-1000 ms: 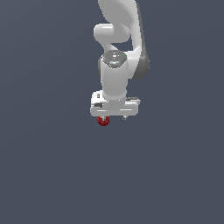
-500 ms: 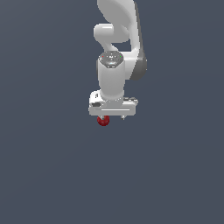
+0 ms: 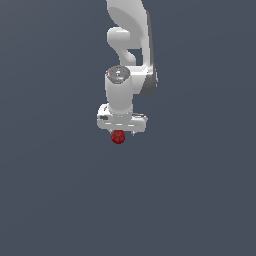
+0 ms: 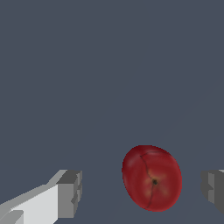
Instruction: Pick up the object and move it to a goal position.
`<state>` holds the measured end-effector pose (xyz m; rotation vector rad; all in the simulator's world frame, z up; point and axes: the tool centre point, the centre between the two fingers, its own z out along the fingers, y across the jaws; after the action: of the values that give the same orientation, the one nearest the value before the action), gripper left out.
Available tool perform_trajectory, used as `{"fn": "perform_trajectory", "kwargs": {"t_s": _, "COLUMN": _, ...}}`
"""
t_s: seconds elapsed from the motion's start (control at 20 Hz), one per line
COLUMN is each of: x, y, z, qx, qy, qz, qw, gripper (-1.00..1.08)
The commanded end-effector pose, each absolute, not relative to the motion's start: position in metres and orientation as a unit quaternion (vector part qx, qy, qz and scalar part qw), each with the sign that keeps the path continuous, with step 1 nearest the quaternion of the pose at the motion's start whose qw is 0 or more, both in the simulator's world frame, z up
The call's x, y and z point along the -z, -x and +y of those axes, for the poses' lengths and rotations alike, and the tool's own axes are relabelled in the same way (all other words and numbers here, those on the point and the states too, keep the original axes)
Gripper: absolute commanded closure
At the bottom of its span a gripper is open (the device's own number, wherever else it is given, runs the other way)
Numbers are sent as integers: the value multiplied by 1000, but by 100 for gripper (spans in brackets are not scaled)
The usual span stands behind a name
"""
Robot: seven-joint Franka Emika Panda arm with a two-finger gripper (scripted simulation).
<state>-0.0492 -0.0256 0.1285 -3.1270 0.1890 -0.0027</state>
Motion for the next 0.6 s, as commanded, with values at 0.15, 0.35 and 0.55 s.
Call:
{"fn": "perform_trajectory", "kwargs": {"t_s": 0.15, "x": -108, "y": 75, "z": -42, "qx": 0, "qy": 995, "qz": 97, "qw": 2, "gripper": -92}}
{"fn": "perform_trajectory", "kwargs": {"t_s": 0.35, "x": -100, "y": 86, "z": -49, "qx": 0, "qy": 994, "qz": 113, "qw": 1, "gripper": -92}}
{"fn": "perform_trajectory", "kwargs": {"t_s": 0.55, "x": -96, "y": 91, "z": -51, "qx": 0, "qy": 993, "qz": 120, "qw": 0, "gripper": -92}}
